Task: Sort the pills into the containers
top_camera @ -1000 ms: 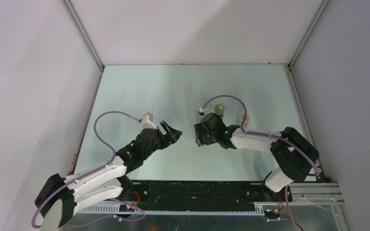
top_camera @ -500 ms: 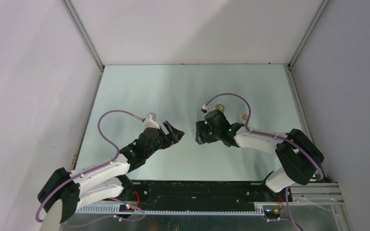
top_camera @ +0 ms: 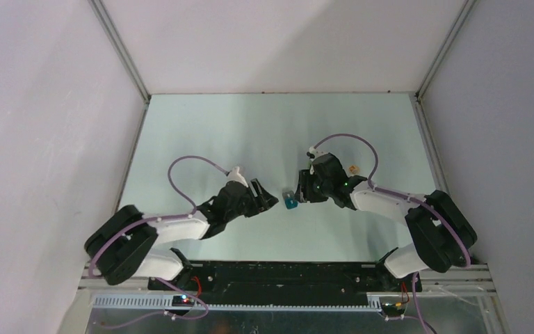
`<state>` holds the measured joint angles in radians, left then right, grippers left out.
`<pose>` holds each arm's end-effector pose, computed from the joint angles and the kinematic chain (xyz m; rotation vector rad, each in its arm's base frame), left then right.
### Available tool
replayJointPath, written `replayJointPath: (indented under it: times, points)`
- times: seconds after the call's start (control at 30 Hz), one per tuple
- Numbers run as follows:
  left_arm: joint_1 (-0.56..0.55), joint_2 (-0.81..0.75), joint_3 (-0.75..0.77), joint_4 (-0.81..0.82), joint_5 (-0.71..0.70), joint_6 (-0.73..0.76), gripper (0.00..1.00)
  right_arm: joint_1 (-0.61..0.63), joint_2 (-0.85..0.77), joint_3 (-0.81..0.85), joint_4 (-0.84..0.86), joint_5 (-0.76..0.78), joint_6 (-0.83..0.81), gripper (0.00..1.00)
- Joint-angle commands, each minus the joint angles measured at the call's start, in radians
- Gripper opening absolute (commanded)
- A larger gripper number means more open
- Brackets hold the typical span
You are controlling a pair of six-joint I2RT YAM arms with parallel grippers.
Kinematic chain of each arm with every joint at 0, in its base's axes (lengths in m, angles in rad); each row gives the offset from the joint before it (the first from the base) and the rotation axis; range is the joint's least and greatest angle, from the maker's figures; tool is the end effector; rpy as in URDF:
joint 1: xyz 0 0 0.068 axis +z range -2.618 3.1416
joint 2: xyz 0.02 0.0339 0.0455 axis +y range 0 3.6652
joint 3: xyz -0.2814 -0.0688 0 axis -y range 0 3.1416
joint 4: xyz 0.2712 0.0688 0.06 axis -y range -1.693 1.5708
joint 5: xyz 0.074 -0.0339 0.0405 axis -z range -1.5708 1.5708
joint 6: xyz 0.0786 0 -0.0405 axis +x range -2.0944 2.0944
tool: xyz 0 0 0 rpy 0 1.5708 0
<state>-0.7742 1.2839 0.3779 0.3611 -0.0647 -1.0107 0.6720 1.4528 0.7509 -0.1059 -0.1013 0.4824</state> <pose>0.2075 -0.1958 0.1280 -0.3100 2.2572 -0.9527 0.2595 0.2166 0.1537 -0.2847 2.4620 0.6477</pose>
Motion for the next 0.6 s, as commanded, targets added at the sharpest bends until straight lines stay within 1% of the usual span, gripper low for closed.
replayJointPath:
  times: [0.0,0.27,0.33,0.4,0.43,0.5,0.57]
  points:
    - [-0.023,0.098,0.067,0.159,0.056,0.013,0.69,-0.015,0.039,-0.004,0.048,-0.051,-0.001,0.5]
    - [-0.041,0.24,0.064,0.327,0.055,0.031,0.68,-0.027,0.075,-0.018,0.092,-0.102,-0.003,0.48]
    - [-0.046,0.261,0.062,0.355,0.057,0.032,0.65,-0.029,0.079,-0.021,0.095,-0.111,-0.004,0.46]
    - [-0.048,0.281,0.062,0.373,0.08,0.031,0.61,-0.03,0.085,-0.022,0.095,-0.118,-0.004,0.45]
    - [-0.048,0.288,0.062,0.378,0.087,0.031,0.56,-0.031,0.09,-0.023,0.096,-0.12,-0.002,0.45]
    - [-0.049,0.304,0.064,0.384,0.093,0.031,0.49,-0.033,0.097,-0.026,0.112,-0.121,0.002,0.44]
    - [-0.049,0.319,0.067,0.389,0.095,0.031,0.45,-0.035,0.102,-0.028,0.128,-0.121,0.005,0.43]
